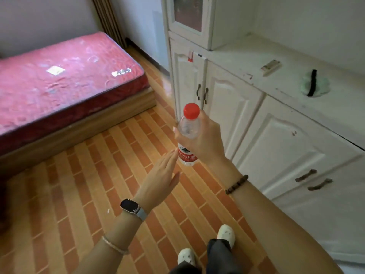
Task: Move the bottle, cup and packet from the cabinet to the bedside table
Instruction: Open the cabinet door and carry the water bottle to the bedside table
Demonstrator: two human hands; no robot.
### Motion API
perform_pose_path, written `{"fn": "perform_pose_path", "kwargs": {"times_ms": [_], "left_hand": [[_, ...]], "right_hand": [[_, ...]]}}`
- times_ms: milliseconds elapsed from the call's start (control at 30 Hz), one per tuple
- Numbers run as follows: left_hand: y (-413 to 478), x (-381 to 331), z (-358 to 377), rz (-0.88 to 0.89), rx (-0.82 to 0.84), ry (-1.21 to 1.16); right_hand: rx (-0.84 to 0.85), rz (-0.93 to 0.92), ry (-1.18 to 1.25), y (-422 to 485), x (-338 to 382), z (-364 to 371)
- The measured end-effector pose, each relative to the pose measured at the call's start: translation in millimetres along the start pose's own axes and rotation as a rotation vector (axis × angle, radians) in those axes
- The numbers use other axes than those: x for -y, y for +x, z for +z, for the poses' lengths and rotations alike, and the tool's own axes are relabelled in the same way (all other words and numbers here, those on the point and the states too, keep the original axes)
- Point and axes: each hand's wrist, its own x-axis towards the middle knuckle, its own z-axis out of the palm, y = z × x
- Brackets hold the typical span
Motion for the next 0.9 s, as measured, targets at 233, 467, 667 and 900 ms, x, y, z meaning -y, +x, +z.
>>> {"fn": "perform_pose_path", "kwargs": {"times_ms": [233, 467, 667, 900], "left_hand": [[-66.9, 58.3, -32.2, -0.252, -0.132, 0.034], [-91.7, 105.8, -59.6, -0.512, -0.263, 0.087], [-91.6, 137.9, -83.1, -0.682, -0.359, 0.146], [-110.2, 163.2, -99.6, -0.891, -0.457, 0.157]], "right_hand": [[0.191, -0.184, 0.126, 1.3, 60.2, 92.5], [0.381, -0.296, 0.292, 21.7, 104.8, 171.6], [0.515, -0.432, 0.358, 48.9, 138.2, 228.2], [0.689, -0.532, 0.472, 54.0, 177.1, 288.1]]}}
